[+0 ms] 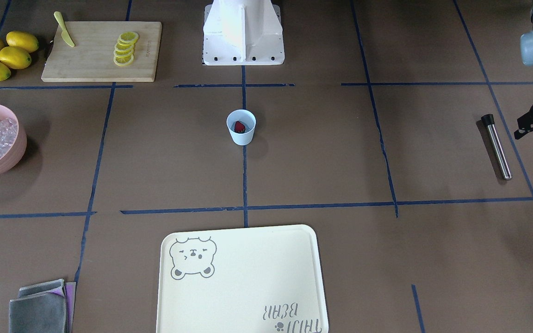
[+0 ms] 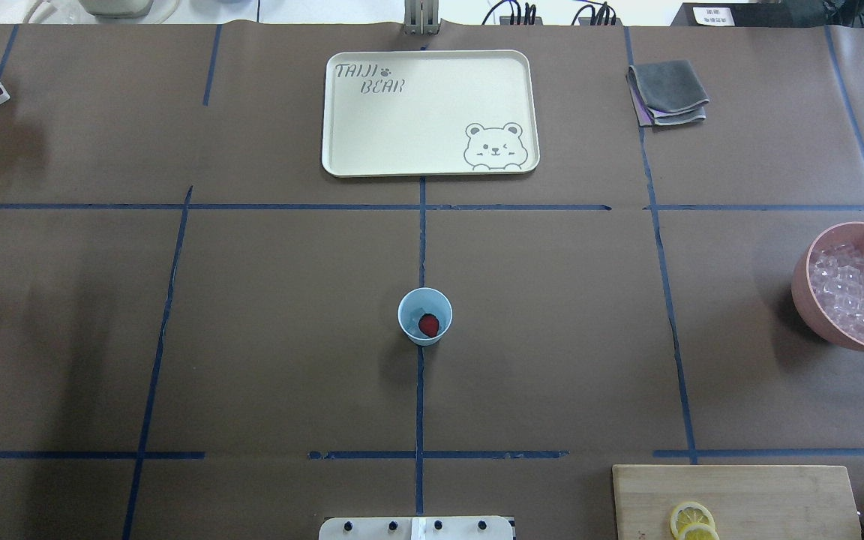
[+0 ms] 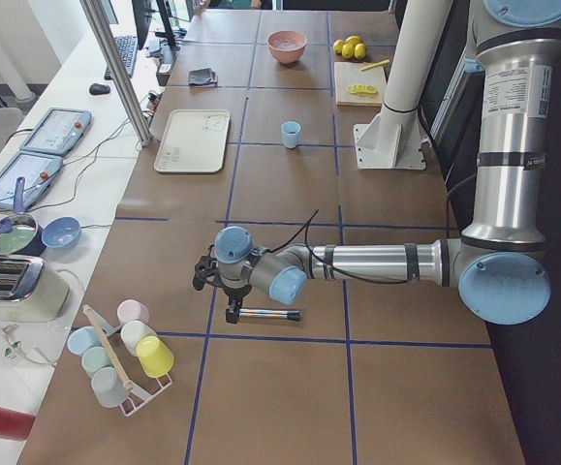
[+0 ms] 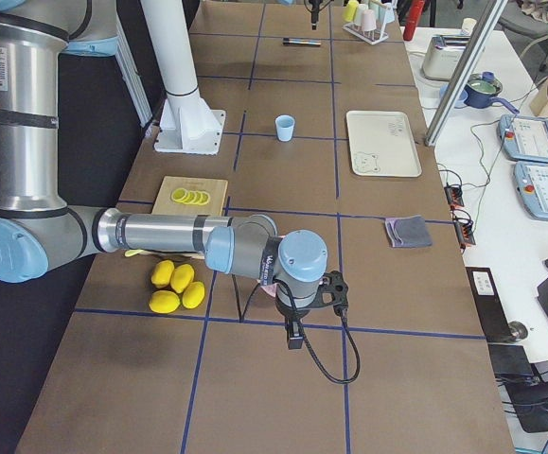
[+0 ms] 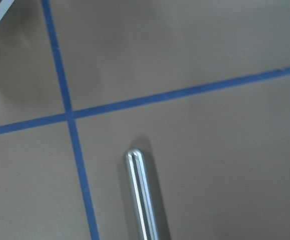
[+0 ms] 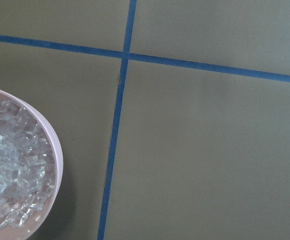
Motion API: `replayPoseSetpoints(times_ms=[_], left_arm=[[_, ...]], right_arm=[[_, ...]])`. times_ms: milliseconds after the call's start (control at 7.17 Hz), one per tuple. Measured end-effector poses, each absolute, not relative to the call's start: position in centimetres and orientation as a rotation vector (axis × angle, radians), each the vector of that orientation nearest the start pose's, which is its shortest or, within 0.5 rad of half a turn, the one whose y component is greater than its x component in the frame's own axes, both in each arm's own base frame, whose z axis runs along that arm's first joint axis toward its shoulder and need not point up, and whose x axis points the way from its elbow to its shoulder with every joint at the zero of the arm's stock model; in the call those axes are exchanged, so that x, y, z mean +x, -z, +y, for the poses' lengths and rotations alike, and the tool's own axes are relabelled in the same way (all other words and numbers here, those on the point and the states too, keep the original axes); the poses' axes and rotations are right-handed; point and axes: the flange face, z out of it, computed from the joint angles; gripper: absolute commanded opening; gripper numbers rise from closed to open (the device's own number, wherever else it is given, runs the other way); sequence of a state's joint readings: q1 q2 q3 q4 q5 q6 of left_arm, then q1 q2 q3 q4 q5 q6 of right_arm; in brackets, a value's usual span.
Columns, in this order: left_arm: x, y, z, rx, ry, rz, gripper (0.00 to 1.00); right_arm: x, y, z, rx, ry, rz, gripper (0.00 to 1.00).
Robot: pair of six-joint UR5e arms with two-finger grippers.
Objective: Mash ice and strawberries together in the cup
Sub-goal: 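Move the left gripper back to the steel muddler and grasp it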
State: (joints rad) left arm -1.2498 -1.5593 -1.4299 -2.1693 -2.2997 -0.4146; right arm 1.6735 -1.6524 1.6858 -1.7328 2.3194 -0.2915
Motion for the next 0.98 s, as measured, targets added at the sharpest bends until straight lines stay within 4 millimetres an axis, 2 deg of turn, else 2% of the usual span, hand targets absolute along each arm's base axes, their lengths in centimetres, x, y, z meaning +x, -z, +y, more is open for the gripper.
replayPoseSetpoints(times_ms=[279,419,977], left_arm=[[12.9,-68.4,-49.3,0.121,-0.076,0.818,1.00],[13.8,-68.7,-49.1,0.113,-0.082,0.811,1.00],[14.9,-69.9,-48.7,0.094,-0.093,0.790,0.91]], right_arm=[[11.1,-65.9,-43.7,0.026,0.131,-0.758,1.00],[11.1,-65.9,-43.7,0.025,0.132,-0.758,1.00],[11.1,-66.2,-43.4,0.020,0.130,-0.759,1.00]])
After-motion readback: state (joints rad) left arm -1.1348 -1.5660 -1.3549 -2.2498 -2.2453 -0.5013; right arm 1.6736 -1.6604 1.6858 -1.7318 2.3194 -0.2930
